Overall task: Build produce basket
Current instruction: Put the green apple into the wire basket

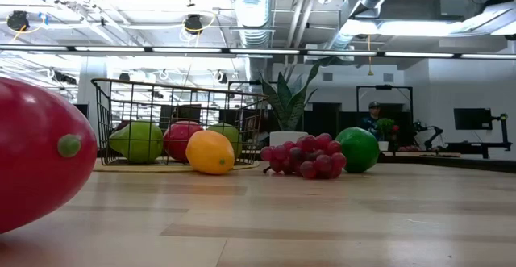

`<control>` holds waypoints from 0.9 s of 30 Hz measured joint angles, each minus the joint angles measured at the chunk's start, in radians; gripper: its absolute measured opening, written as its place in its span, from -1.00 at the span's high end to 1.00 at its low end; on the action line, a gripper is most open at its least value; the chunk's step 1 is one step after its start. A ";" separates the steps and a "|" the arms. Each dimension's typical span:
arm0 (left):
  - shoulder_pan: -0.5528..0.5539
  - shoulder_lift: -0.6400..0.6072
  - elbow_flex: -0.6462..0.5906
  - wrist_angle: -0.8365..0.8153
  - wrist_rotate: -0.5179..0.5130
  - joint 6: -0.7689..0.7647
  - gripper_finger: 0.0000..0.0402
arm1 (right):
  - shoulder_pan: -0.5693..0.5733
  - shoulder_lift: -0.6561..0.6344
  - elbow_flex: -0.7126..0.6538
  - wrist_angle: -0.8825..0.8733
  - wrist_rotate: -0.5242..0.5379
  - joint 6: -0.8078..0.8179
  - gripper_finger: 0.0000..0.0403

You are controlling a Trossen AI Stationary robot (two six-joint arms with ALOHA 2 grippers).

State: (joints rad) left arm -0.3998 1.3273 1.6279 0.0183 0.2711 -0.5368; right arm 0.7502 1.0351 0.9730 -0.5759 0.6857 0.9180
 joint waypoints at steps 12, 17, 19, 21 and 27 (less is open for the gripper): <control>-0.031 0.001 0.000 -0.682 -0.528 0.287 -0.44 | 0.000 0.000 0.000 -0.005 -0.002 -0.002 -0.36; -0.028 0.001 0.000 -0.913 -0.922 0.407 -0.44 | -0.017 0.000 0.000 -0.058 -0.005 0.049 -0.36; -0.016 0.001 0.000 -0.988 -1.060 0.412 -0.44 | -0.028 0.000 0.000 -0.083 -0.005 0.083 -0.36; 0.005 0.001 0.000 -1.058 -1.162 0.372 -0.44 | -0.037 0.000 0.000 -0.106 -0.005 0.110 -0.36; 0.144 0.011 -0.001 -1.346 -1.162 0.016 -0.44 | -0.059 0.000 0.000 -0.106 -0.005 0.116 -0.36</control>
State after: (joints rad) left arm -0.2553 1.3386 1.6272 -1.3279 -0.8906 -0.5208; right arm 0.6914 1.0355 0.9726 -0.6815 0.6804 1.0343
